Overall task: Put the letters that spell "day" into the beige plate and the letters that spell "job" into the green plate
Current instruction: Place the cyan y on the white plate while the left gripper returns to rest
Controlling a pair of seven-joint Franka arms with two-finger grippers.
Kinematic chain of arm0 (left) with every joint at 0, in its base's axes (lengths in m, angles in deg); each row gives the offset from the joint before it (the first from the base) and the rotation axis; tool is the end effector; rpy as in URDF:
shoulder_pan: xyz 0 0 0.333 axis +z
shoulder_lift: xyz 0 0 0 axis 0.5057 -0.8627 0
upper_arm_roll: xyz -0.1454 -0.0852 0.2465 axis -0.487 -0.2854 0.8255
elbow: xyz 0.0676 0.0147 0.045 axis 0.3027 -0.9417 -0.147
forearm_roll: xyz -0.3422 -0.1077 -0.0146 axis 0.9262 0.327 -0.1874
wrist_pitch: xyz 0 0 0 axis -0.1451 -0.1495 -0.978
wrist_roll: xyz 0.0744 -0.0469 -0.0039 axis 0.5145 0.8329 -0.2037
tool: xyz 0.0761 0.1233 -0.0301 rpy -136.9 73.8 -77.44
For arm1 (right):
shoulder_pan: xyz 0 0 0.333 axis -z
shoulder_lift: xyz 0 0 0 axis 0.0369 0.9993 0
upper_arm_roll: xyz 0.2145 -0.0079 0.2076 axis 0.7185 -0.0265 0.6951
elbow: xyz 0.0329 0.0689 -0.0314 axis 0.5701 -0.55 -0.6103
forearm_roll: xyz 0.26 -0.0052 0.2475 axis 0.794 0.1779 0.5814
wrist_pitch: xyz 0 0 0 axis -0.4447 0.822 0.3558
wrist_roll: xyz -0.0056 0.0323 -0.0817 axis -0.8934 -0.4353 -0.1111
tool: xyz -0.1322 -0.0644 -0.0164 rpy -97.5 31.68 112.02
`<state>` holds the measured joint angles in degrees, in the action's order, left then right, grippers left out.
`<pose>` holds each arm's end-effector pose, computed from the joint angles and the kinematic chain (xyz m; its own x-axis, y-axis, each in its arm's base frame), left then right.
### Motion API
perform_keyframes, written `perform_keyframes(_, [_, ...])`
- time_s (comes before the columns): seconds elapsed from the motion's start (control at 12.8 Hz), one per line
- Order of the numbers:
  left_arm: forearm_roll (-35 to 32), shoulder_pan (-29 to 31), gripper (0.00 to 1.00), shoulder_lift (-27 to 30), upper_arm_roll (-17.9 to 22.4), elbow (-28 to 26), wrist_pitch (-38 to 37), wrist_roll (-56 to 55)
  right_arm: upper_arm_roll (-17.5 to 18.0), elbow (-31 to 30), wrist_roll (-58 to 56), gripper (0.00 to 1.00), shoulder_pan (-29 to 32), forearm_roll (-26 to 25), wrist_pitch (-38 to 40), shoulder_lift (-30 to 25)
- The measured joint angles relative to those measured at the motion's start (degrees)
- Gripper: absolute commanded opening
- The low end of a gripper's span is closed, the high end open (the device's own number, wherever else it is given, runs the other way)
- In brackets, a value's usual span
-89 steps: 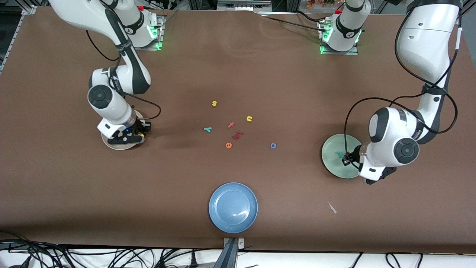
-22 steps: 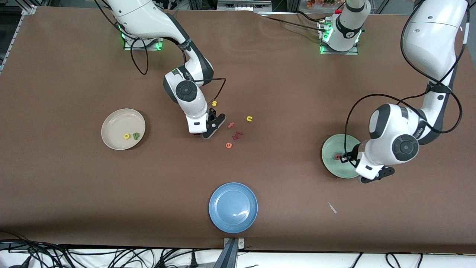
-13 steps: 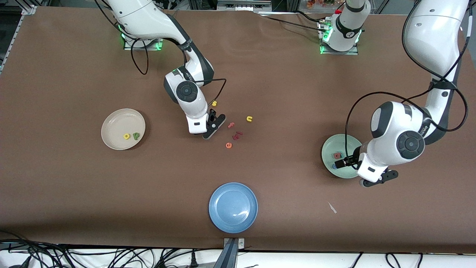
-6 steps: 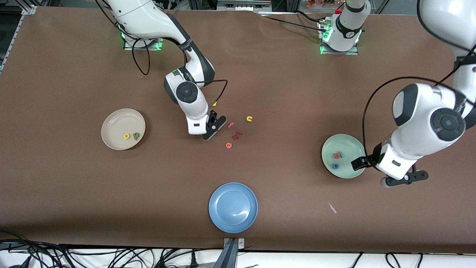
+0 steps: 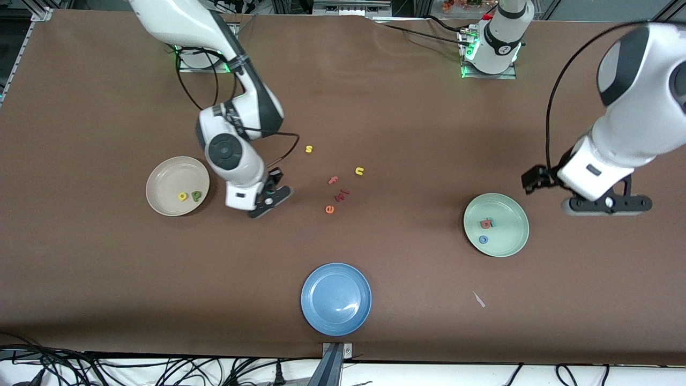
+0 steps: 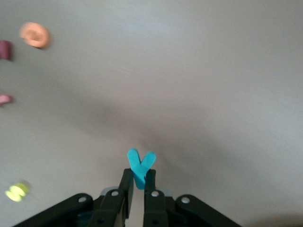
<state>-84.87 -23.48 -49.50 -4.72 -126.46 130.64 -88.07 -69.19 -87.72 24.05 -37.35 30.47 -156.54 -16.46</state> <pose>0.5849 -0.0896 0.5005 0.9994 -0.0183 -0.0298 -0.0204 -0.9972 -0.0717 0.5484 0.2621 0.2314 0.8288 0.5512 -0.0959 0.5511 -0.8339 -0.0307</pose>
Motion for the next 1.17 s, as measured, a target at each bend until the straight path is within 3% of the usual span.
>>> perform_keyframes(0.23, [0.0,-0.1,1.00,2.3,0.8,2.3,-4.2,9.1,-6.0,-4.3,0.0,0.00,0.2,0.0,0.8,-3.1])
perform_keyframes(0.39, [1.4,-1.5,1.00,3.6,4.6,1.1,-4.7,13.9,-10.5,-6.4,0.0,0.00,0.3,0.0,0.7,-3.7])
perform_keyframes(0.63, [4.7,-4.3,1.00,7.6,10.8,-7.6,1.6,14.9,-15.4,-7.2,0.0,0.00,1.0,0.0,0.1,-3.0])
perform_keyframes(0.78, [4.9,-4.3,1.00,10.0,11.7,-11.2,3.8,14.8,-15.9,-7.2,-0.1,0.99,1.9,0.0,-1.4,-1.8])
perform_keyframes(1.17, [6.1,-5.1,1.00,15.9,13.1,-14.3,2.9,14.7,-15.6,-6.7,0.0,1.00,2.1,0.1,-1.6,-0.7])
